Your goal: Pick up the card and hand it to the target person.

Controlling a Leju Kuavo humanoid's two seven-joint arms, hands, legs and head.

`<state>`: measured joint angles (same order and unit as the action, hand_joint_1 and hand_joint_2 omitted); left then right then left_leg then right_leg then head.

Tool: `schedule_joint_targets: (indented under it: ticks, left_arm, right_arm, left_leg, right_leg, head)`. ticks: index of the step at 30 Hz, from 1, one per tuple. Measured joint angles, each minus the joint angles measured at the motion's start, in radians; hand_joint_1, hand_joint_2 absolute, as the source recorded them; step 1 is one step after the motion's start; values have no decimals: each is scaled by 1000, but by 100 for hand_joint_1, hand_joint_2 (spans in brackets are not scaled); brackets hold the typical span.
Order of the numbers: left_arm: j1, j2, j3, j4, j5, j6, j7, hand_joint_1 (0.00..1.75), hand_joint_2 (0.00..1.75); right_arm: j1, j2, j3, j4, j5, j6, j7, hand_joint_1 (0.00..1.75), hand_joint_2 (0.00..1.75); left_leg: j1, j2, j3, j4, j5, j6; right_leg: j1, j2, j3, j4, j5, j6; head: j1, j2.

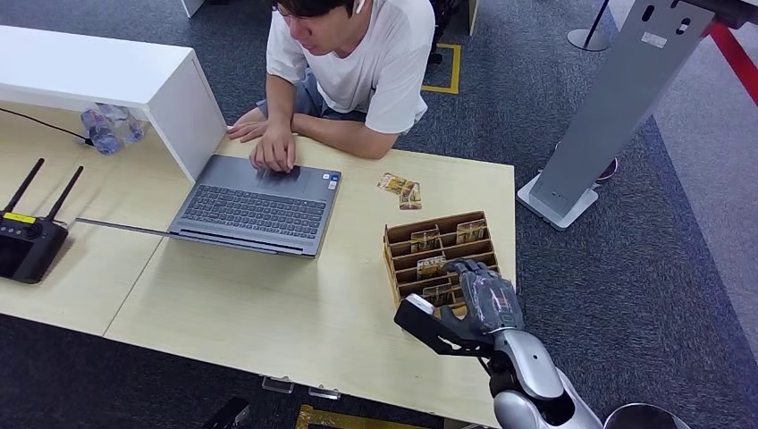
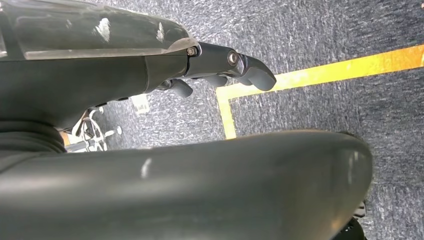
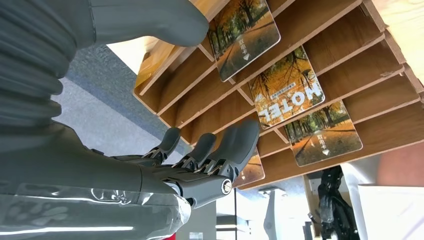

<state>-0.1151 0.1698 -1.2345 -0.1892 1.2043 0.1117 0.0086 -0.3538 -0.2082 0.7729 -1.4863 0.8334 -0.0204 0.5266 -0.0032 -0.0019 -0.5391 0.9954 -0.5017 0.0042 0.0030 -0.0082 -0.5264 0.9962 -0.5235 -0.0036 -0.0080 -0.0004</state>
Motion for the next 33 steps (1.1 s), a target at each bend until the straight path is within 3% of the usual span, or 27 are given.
schedule_joint_targets:
  ticks: [10,20,33]
  left_arm:
    - [0,0,0,0,0,-3,0,0,0]
    - [0,0,0,0,0,-4,0,0,0]
    - [0,0,0,0,0,-10,-3,0,0]
  right_arm:
    - [-17,6,10,17,1,4,-3,72,175]
    - [-37,30,34,82,-21,10,-20,92,175]
    - [-47,35,44,113,-33,8,-23,88,175]
  left_leg:
    - [0,0,0,0,0,0]
    - [0,0,0,0,0,0]
    - [0,0,0,0,0,0]
  right_leg:
    - [0,0,0,0,0,0]
    - [0,0,0,0,0,0]
    - [0,0,0,0,0,0]
  head:
    - [0,0]
    - [0,0]
    - [0,0]
